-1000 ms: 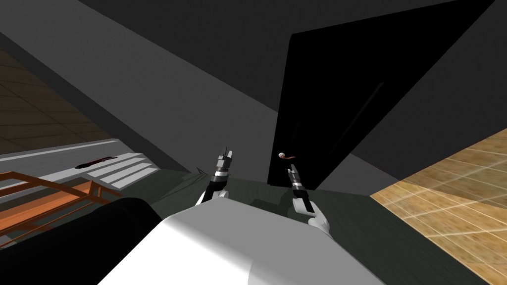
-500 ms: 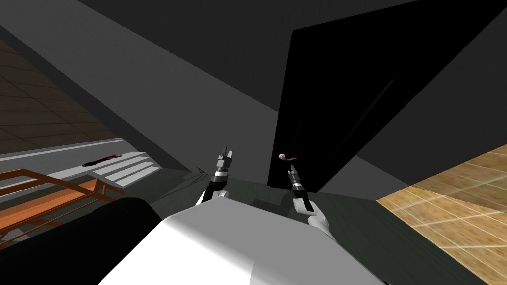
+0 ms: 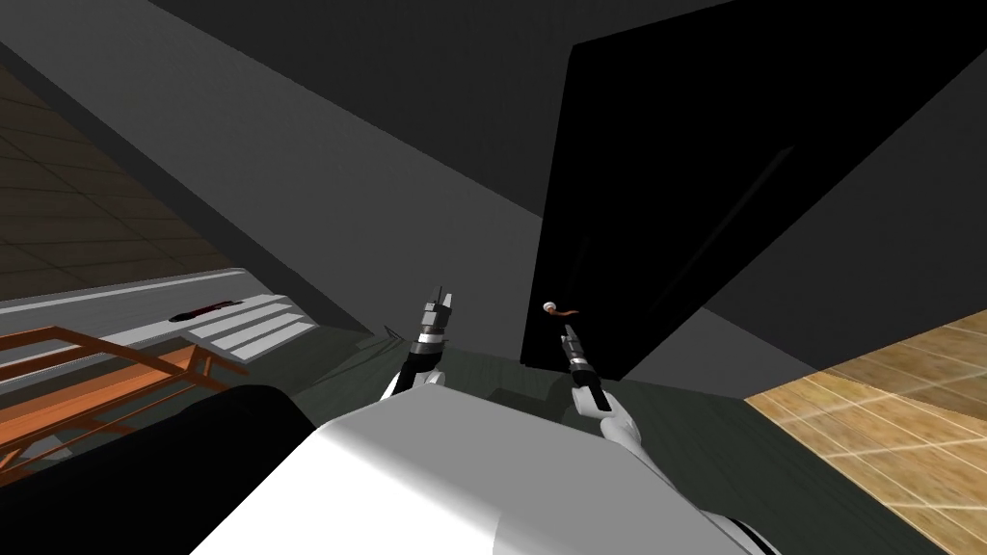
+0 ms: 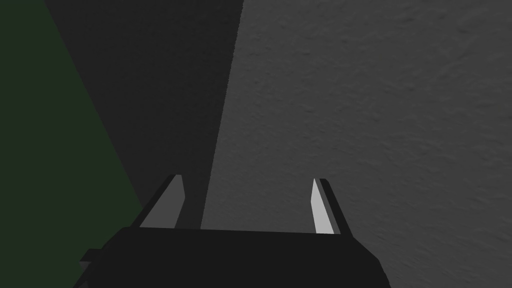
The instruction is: Pull the door open
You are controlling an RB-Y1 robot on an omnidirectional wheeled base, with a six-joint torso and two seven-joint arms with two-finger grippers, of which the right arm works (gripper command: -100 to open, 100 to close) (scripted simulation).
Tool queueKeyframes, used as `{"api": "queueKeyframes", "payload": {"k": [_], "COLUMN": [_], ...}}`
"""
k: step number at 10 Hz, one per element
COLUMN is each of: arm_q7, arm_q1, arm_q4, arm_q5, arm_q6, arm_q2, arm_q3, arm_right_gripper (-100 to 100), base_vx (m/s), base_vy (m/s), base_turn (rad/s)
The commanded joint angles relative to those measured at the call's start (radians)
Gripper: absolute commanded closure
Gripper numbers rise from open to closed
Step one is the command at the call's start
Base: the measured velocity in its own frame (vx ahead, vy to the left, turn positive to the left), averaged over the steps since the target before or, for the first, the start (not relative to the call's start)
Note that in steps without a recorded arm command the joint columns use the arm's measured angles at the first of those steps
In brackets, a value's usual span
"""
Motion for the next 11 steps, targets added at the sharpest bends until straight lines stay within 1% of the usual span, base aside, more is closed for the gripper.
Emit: {"api": "queueKeyframes", "payload": {"k": [1,3,4,8,9,10,11], "arm_q7": [-0.003,-0.003,-0.004,-0.008,-0.006,-0.023,-0.029], "arm_q1": [-0.021,-0.021,-0.035,-0.075,-0.072,-0.058,-0.053], "arm_q4": [0.05,0.05,0.084,0.176,0.164,0.175,0.178], "arm_q5": [-0.001,-0.001,-0.002,-0.004,-0.003,-0.011,-0.013], "arm_q6": [0.0,0.0,-0.002,-0.009,-0.008,-0.023,-0.029], "arm_q2": [-0.007,-0.007,-0.011,-0.023,-0.02,-0.044,-0.053], "arm_q3": [0.003,0.003,0.004,0.009,0.008,-0.002,-0.006], "arm_right_gripper": [-100,-100,-100,-100,-100,-100,-100], "base_vx": [0.068,0.039,0.032,0.053,0.028,0.114,0.154], "base_vy": [-0.047,-0.018,-0.014,-0.037,-0.018,0.04,0.044], "base_turn": [0.043,0.001,0.028,0.032,0.009,0.163,0.193]}}
